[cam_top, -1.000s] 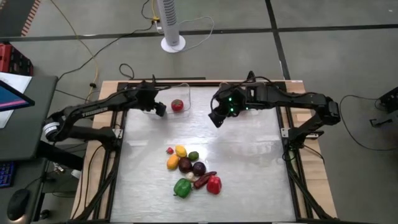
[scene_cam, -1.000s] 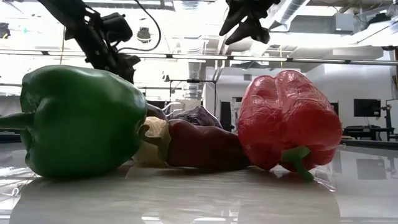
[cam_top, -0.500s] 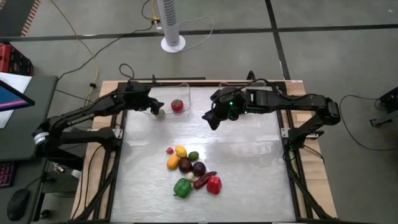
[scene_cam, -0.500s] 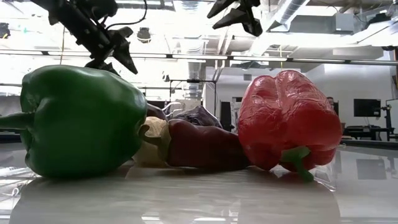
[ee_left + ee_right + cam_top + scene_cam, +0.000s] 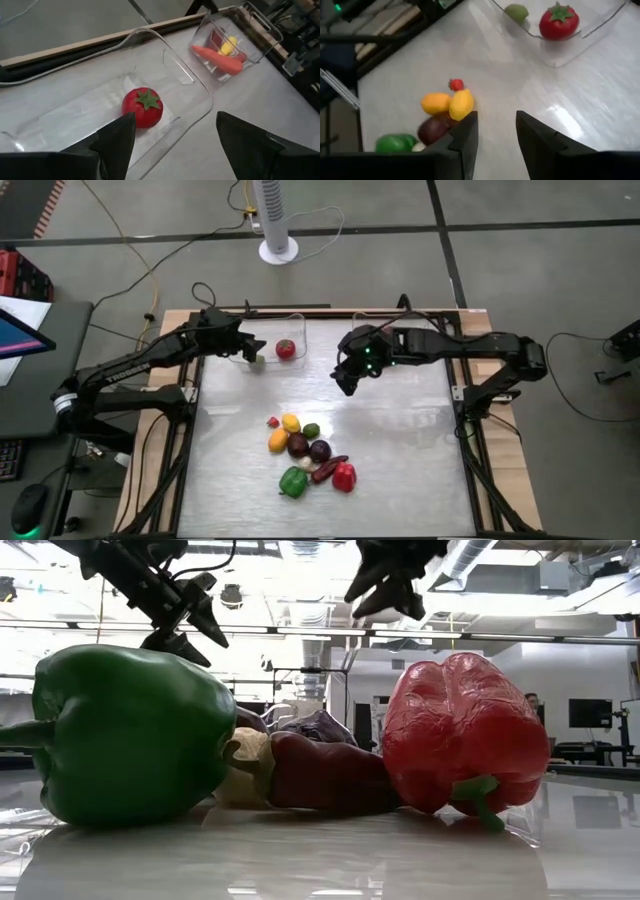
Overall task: Sort produce into baskets
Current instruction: Put the yellow lemon into the left transparent bin
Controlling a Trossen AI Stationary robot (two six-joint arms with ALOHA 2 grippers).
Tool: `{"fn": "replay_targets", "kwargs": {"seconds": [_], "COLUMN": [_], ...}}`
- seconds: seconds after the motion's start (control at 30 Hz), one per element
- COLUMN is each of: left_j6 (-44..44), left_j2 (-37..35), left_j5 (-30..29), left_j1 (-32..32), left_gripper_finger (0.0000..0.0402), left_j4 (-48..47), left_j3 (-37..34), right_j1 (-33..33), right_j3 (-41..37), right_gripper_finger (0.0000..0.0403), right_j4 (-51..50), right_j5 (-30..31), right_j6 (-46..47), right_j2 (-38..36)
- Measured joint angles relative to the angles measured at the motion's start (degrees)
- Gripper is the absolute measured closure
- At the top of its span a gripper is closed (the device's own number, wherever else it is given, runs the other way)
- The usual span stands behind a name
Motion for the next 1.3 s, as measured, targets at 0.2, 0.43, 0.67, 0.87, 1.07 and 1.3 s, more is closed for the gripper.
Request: {"fn": "replay_targets", "kwargs": {"seconds": [0.2, 0.43, 0.67, 0.87, 1.07, 1.3], "left_j6": [3.9, 8.7, 8.9, 3.5, 3.1, 1.5], "left_j2": [0.0, 0.0, 0.4, -5.3, -12.8, -16.6], "left_j5": [12.2, 19.6, 16.7, 6.3, -4.9, -8.8], "left_j1": [-0.4, -8.6, -22.2, -27.3, -30.8, -32.2], "left_gripper_finger": [0.0138, 0.0138, 0.0138, 0.0139, 0.0139, 0.0139], "left_j4": [2.3, 2.9, 2.4, 4.4, 2.8, 1.6], "left_j3": [0.0, 0.0, 0.0, 0.0, 0.0, 0.0], "right_j1": [1.6, 7.7, 9.4, 9.1, 10.0, 10.5], "right_j3": [-1.3, -1.3, 3.3, 12.4, 22.0, 29.2], "right_gripper_finger": [0.0185, 0.0101, 0.0085, 0.0087, 0.0087, 0.0087], "right_j4": [0.0, 1.4, 2.7, 3.6, 2.0, 2.3], "right_j5": [-10.5, -14.1, -9.7, -5.6, -2.4, -0.6], "right_j6": [-9.6, -15.2, -15.0, -10.6, -10.0, -11.7], "right_j2": [2.6, 11.0, 17.9, 24.9, 32.9, 41.1]}}
